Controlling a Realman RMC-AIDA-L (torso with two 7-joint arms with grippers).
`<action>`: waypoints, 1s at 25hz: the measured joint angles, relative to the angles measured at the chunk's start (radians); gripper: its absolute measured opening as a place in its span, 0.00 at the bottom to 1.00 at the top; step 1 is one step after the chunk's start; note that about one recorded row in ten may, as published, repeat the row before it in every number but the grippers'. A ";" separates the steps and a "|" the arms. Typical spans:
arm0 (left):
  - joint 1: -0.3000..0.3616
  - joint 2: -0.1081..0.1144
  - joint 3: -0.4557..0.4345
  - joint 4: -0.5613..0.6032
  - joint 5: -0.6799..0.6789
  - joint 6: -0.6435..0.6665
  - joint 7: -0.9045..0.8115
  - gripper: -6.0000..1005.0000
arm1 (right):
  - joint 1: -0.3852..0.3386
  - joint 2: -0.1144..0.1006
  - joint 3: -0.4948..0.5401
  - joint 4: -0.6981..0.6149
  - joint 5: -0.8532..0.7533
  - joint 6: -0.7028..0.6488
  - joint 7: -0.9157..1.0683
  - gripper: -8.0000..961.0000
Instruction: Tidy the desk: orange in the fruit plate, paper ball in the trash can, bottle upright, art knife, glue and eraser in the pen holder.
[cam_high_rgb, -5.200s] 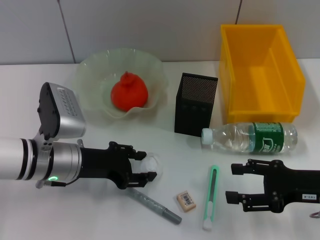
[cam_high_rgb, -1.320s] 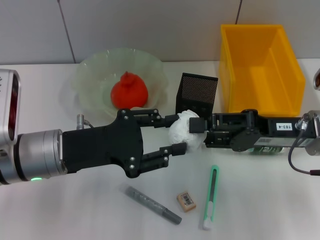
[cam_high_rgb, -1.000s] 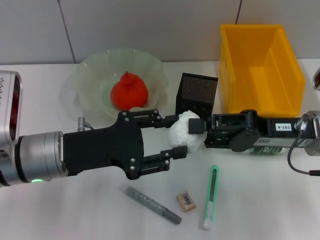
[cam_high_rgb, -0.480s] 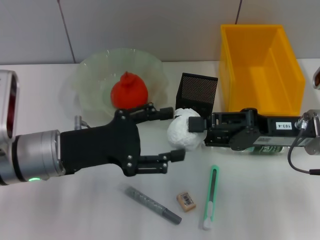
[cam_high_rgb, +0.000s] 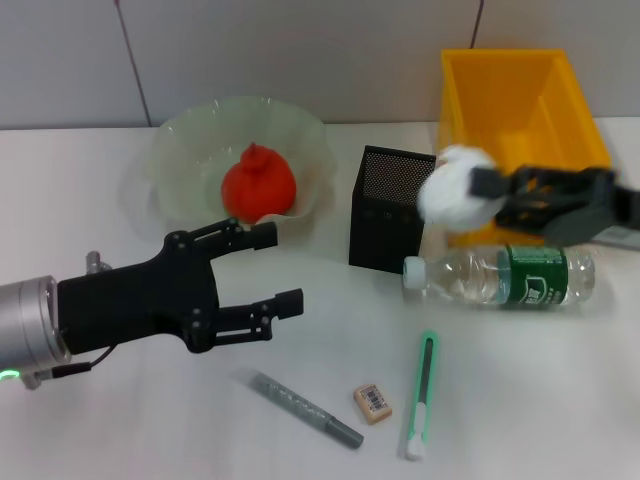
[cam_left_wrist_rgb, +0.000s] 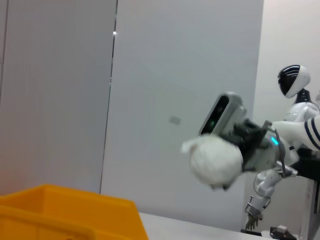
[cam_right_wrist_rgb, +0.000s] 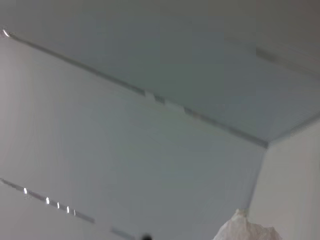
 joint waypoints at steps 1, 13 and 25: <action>0.004 0.000 0.000 -0.002 0.000 -0.001 0.000 0.83 | -0.013 -0.009 0.001 -0.003 0.026 -0.005 -0.008 0.49; 0.019 0.016 0.006 -0.059 0.025 -0.019 0.003 0.82 | -0.151 -0.045 0.197 -0.072 0.161 0.116 -0.303 0.49; 0.021 0.002 0.007 -0.062 0.025 -0.034 0.006 0.82 | -0.051 -0.012 0.065 -0.131 0.093 0.466 -0.645 0.50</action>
